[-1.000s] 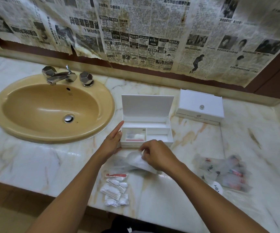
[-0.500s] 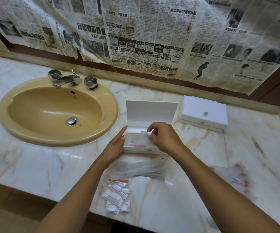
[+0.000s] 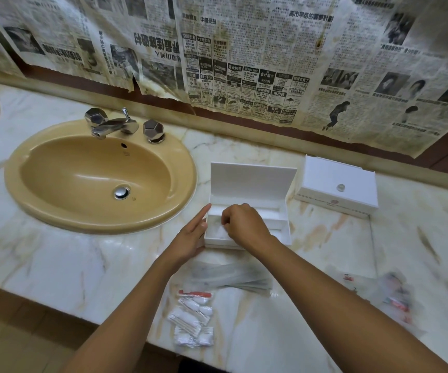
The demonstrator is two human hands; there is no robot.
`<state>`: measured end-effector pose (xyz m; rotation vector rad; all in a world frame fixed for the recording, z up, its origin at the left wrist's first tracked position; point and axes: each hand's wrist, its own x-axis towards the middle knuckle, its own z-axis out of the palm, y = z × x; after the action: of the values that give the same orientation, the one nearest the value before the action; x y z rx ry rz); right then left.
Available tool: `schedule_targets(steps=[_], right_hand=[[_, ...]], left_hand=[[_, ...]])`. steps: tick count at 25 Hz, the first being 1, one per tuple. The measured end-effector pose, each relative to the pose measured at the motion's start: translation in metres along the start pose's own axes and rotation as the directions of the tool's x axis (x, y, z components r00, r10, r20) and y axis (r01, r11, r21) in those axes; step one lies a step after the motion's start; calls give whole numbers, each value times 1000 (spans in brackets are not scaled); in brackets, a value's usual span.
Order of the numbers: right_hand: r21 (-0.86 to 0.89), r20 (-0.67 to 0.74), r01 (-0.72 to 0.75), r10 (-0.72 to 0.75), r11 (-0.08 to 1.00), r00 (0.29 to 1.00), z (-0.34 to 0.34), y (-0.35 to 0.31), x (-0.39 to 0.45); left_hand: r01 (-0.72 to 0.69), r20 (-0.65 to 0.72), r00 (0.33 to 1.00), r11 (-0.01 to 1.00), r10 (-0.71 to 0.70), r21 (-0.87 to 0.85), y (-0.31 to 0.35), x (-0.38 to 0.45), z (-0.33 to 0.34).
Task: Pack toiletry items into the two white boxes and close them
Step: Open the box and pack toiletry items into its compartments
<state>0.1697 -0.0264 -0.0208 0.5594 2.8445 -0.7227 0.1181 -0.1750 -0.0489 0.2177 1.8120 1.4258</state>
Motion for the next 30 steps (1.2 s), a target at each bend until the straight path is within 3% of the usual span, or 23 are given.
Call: schedule_targets(steps=[9, 14, 16, 22, 27, 30], right_hand=[[-130, -59, 63, -71, 989, 996, -15, -4, -17], [-82, 201, 8, 9, 997, 980, -2, -13, -20], [-61, 233, -4, 18, 998, 972, 7, -15, -21], [-39, 229, 27, -18, 999, 973, 14, -24, -26], [-187, 60, 83, -72, 979, 996, 16, -20, -37], [-183, 131, 54, -30, 982, 991, 19, -17, -34]], left_hand=[[-12, 7, 1000, 1000, 12, 4, 1, -1, -2], [-22, 3, 1000, 1000, 22, 7, 0, 0, -1], [-17, 12, 1000, 1000, 17, -12, -1, 1, -2], [-4, 21, 1000, 999, 5, -44, -5, 5, -4], [-13, 9, 1000, 999, 14, -35, -1, 1, -1], [-5, 14, 1000, 1000, 5, -1, 2, -1, -1]])
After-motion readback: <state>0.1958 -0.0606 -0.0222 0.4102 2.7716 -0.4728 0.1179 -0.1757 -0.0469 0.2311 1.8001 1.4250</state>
